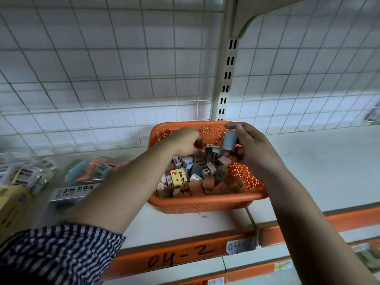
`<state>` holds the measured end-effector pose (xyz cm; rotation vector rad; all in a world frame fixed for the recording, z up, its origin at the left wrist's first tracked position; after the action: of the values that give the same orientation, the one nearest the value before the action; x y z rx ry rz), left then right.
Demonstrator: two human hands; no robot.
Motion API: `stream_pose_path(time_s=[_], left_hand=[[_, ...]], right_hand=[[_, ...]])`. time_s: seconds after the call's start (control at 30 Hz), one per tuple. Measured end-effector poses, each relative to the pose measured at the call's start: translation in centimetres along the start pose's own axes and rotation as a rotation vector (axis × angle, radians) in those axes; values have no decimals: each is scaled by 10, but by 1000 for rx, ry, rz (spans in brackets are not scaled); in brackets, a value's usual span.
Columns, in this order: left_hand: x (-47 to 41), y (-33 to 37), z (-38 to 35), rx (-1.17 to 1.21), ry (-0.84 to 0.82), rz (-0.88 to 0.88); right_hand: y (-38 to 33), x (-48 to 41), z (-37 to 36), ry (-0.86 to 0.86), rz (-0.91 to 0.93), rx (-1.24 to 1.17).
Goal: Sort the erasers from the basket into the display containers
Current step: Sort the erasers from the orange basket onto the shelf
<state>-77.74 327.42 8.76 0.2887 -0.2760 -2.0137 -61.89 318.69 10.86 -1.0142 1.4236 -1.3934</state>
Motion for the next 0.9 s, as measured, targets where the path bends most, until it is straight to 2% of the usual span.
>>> stream_pose_path(time_s=[0.23,0.6,0.7,0.9], left_hand=[[1,-3,-8,-39,10,11],[-4,0,-14,-211,26,-16],[0,-1,-4,-117,51,-9],[40,-3,51,271,340,83]], right_hand=[[1,-1,3,6,-38,-78],[0,3,2,0,-81,-62],[0,2,1,-21,-57,-31],[-14,3,-7,-61,6,32]])
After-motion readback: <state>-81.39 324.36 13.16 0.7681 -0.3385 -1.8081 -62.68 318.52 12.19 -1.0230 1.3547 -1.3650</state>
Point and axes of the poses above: each hand's wrist, its own x-axis away from the middle knuckle, its own z-axis out of the back of the hand, y = z × x, the point moved 4 cm from there along -x, towards the middle knuckle, and after that the axes turned 10 degrees about y, right-handed, at the moved point
